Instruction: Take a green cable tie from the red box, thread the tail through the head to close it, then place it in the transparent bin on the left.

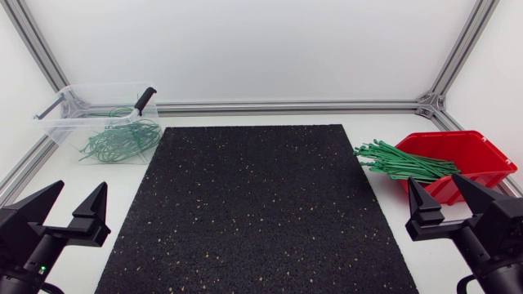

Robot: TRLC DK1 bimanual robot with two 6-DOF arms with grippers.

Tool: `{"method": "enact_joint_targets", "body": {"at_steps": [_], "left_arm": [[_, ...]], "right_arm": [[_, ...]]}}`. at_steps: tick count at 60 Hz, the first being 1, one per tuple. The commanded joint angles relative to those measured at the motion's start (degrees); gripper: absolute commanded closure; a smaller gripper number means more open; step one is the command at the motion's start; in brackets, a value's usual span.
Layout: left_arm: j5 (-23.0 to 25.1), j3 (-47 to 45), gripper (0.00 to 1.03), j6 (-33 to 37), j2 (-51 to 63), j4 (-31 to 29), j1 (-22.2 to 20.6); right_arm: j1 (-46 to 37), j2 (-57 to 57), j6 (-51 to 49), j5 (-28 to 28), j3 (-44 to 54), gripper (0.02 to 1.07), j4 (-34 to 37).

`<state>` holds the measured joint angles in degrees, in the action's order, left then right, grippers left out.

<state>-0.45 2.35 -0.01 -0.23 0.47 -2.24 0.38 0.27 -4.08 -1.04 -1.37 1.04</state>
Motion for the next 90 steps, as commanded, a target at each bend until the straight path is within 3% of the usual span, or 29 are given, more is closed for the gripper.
{"method": "enact_joint_targets", "body": {"at_steps": [1,24,46,62,79,90], "left_arm": [[0.18,-2.35,0.04,-0.43,-0.39,-0.56,0.39],[0.18,-2.35,0.04,-0.43,-0.39,-0.56,0.39],[0.18,-2.35,0.04,-0.43,-0.39,-0.56,0.39],[0.18,-2.35,0.04,-0.52,-0.39,-0.56,0.31],[0.18,-2.35,0.04,-0.43,-0.39,-0.56,0.39],[0.18,-2.35,0.04,-0.43,-0.39,-0.56,0.39]], "right_arm": [[0.23,-0.54,0.82,-0.02,1.37,0.05,-0.34],[0.14,-0.71,0.82,0.25,0.84,0.05,-1.21],[-0.12,0.78,0.91,0.51,-7.60,0.05,-0.86],[-0.65,16.07,2.49,2.53,-21.22,0.05,1.77],[-1.88,33.13,5.04,2.09,-38.71,0.06,11.44],[-5.22,47.63,2.49,1.48,-54.88,0.06,26.30]]}}
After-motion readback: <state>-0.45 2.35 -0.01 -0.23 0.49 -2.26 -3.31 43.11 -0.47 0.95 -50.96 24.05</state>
